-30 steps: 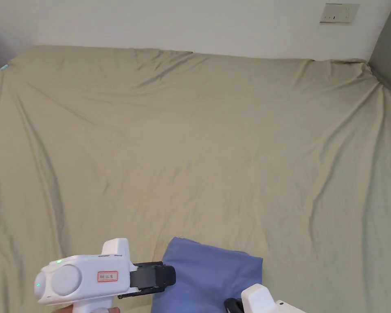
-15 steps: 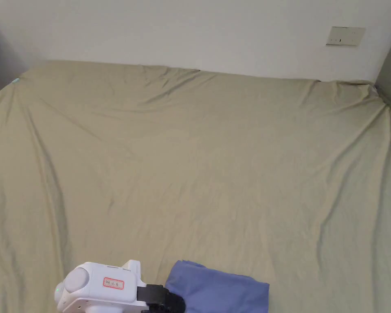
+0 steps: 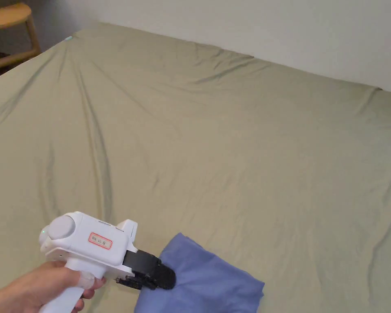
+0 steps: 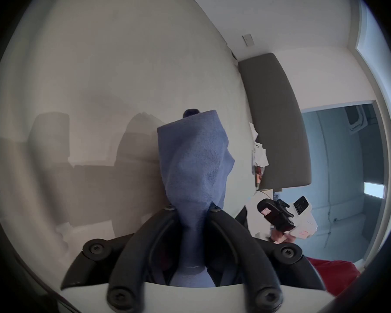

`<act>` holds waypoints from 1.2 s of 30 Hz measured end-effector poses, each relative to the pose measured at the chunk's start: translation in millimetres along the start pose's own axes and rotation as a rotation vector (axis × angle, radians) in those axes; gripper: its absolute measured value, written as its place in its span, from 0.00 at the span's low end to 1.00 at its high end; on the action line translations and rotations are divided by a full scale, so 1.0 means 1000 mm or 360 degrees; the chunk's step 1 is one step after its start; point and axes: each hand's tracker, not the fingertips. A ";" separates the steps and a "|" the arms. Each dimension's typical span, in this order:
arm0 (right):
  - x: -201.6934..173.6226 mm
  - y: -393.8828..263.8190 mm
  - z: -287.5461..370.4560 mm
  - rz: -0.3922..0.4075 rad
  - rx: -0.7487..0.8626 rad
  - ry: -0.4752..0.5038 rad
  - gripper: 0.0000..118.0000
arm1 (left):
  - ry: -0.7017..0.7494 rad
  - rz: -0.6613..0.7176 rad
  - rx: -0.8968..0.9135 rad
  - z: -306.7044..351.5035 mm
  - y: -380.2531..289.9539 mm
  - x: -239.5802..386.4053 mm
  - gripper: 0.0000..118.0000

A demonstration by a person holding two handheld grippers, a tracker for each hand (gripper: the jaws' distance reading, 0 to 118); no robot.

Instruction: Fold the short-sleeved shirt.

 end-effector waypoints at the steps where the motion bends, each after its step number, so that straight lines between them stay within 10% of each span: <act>1: -0.007 0.002 -0.003 0.0026 -0.0030 0.0010 0.00 | 0.0076 0.0020 0.0020 0.026 0.005 -0.012 0.13; 9: -0.060 0.011 -0.035 0.0090 -0.0169 0.0114 0.00 | 0.0642 0.0209 -0.0003 0.244 0.052 -0.130 0.13; 16: -0.081 0.028 -0.059 0.0121 -0.0219 0.0167 0.00 | 0.0936 0.0400 0.0054 0.303 0.073 -0.207 0.14; 19: -0.080 0.037 -0.058 0.0120 -0.0200 0.0173 0.00 | 0.0956 0.0349 -0.0022 0.303 0.079 -0.208 0.37; 21: -0.077 0.040 -0.055 0.0108 -0.0172 0.0183 0.00 | 0.1239 0.0256 -0.0101 0.303 0.080 -0.205 0.72; 24: -0.077 0.043 -0.046 0.0109 -0.0128 0.0178 0.00 | 0.1495 0.0311 -0.0056 0.321 0.087 -0.186 0.80; 32: -0.063 0.055 0.005 0.0075 0.0235 0.0121 0.00 | 0.1545 -0.0322 0.0969 0.329 0.054 -0.002 0.53; 36: -0.045 0.069 0.052 0.0109 0.0525 -0.0075 0.00 | 0.1573 -0.1032 0.1596 0.249 -0.019 0.103 0.14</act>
